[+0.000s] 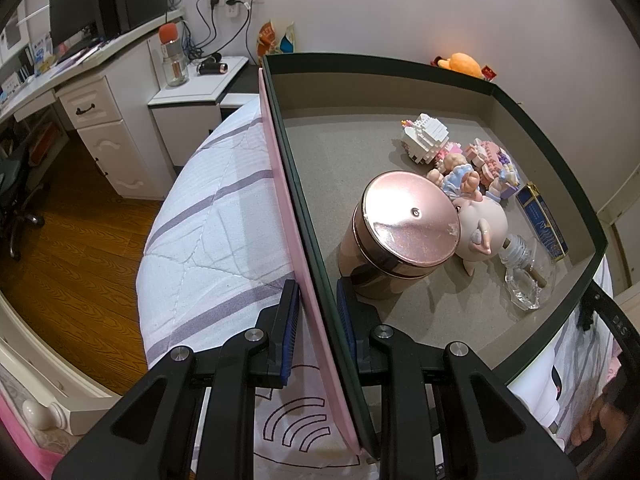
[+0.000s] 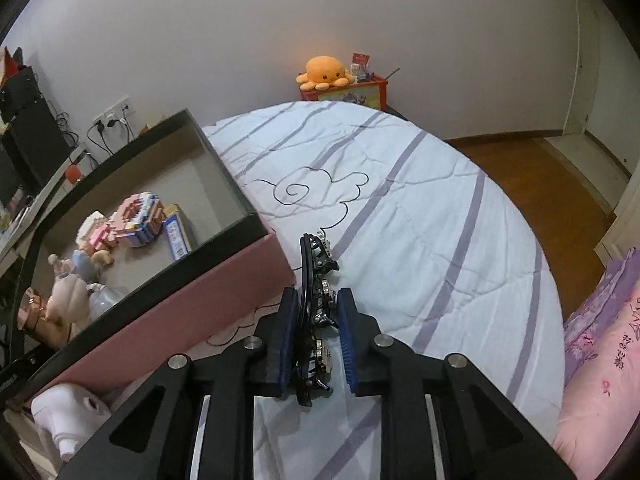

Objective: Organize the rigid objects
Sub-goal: 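Lower the black item into the box and open the right gripper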

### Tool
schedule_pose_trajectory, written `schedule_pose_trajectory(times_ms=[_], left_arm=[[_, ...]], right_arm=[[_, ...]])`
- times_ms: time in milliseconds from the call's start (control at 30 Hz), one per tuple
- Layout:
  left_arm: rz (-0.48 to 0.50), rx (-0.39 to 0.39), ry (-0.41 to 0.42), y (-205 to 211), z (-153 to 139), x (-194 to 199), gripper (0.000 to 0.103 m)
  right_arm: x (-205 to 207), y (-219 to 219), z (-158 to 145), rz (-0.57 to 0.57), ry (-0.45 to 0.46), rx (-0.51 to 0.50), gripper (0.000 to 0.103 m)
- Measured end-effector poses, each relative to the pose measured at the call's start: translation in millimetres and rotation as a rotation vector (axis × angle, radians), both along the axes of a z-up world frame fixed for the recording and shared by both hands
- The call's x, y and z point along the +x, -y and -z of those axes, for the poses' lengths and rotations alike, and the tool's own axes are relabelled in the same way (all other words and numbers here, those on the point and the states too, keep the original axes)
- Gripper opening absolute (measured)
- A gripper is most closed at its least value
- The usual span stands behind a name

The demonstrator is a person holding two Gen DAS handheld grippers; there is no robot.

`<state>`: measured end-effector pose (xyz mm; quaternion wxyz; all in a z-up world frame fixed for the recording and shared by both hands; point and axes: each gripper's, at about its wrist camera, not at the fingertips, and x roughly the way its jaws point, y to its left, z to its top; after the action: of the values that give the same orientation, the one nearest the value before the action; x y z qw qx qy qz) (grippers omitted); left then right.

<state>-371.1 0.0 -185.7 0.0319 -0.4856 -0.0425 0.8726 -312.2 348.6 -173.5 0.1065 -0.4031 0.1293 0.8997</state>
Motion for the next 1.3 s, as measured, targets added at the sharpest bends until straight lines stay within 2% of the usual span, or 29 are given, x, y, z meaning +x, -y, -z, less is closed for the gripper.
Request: schedule_pose_trajectory(times_ms=[300,367,467,633,733,1067,1100,1200,1233,1300], left_arm=[[0.0,0.0,0.0,0,0,0,0.02],[0.0,0.001,-0.001,0,0,0,0.02],[-0.002,0.004,-0.002,-1,-1,0,0.02],[-0.003,0.006,-0.003,-1,-1,-1,0.02],[-0.003,0.006,-0.004,0,-1,-1,0.02],[-0.003,0.006,-0.004,0,-1,-1,0.02],[-0.003,0.006,-0.004,0,-1,-1,0.02],[-0.004,0.007,-0.004,0,-1,-2,0.02],[-0.003,0.006,-0.004,1,-1,-1,0.02],[-0.004,0.007,-0.004,1,-1,-1,0.02]], right_arm=[[24,18,-54,-0.036,-0.134,0.092,0.02],[24,26,-68,-0.083,-0.183,0.104,0.02],[11,43,-78,-0.156,-0.202,0.13,0.02],[-28,69,-71,-0.258,-0.183,0.156,0.02],[-55,78,-56,-0.3,-0.126,0.194,0.02],[-78,87,-33,-0.35,-0.056,0.295,0.022],[-77,89,-33,-0.352,-0.058,0.302,0.028],[-69,89,-38,-0.351,-0.082,0.277,0.058],[-66,89,-41,-0.346,-0.097,0.286,0.062],[-59,91,-48,-0.335,-0.119,0.315,0.063]])
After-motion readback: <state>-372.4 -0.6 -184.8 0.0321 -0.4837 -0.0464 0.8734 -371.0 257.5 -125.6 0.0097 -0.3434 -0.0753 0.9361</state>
